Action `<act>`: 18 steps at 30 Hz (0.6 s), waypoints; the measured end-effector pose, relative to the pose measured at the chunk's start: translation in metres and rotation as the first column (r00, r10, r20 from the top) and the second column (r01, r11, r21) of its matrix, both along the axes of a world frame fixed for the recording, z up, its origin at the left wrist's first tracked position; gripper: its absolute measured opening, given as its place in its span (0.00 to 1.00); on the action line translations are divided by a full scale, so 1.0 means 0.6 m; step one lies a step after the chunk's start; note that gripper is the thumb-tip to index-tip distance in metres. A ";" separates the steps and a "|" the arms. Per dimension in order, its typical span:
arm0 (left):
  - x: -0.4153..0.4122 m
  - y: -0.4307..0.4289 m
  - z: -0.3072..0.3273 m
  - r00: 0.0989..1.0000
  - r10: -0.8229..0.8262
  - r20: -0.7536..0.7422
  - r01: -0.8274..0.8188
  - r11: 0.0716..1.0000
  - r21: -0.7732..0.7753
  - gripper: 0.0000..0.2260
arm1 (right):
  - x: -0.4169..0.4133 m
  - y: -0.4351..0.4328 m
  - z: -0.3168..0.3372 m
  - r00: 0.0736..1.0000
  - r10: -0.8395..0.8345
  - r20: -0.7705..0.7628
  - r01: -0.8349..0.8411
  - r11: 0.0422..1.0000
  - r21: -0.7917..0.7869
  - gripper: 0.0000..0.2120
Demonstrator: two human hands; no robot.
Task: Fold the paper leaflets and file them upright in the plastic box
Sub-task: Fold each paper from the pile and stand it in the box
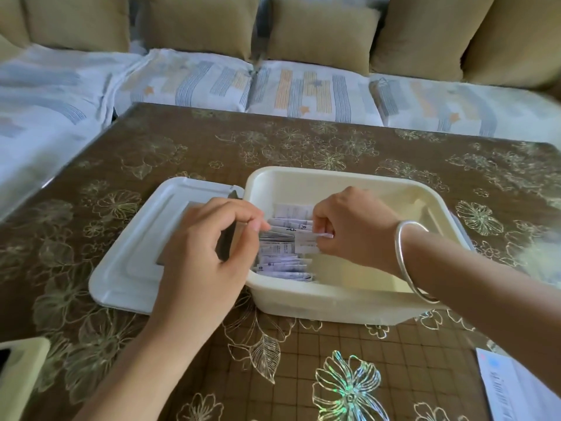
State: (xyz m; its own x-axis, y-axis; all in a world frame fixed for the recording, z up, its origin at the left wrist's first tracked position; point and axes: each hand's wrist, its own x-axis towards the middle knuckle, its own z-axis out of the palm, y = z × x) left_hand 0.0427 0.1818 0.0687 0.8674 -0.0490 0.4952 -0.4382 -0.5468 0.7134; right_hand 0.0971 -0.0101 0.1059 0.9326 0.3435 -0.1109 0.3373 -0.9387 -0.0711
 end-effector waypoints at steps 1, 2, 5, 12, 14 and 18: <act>0.000 0.001 -0.001 1.000 -0.003 0.002 0.003 1.000 0.003 0.08 | 0.000 0.004 0.000 1.000 0.009 -0.003 -0.009 1.000 -0.018 0.04; 0.001 0.001 -0.001 1.000 -0.003 0.001 0.003 1.000 0.006 0.08 | -0.001 0.008 0.000 1.000 0.016 -0.009 -0.017 0.999 -0.033 0.05; 0.000 0.002 -0.001 1.000 0.001 -0.016 -0.001 1.000 -0.008 0.07 | -0.001 0.026 -0.003 0.999 0.040 -0.026 -0.041 0.997 -0.058 0.01; -0.002 -0.001 -0.003 1.000 0.018 0.005 -0.018 1.000 -0.007 0.08 | 0.008 0.064 -0.014 0.996 0.081 -0.028 -0.083 0.995 -0.048 0.07; -0.004 -0.001 -0.003 1.000 0.021 0.018 -0.021 1.000 -0.002 0.09 | 0.007 0.068 -0.013 0.996 0.081 -0.039 -0.082 0.996 -0.027 0.07; -0.010 -0.002 -0.003 0.999 0.046 0.023 -0.046 0.999 0.004 0.09 | 0.009 0.068 -0.015 0.994 0.072 -0.084 -0.071 0.997 0.008 0.04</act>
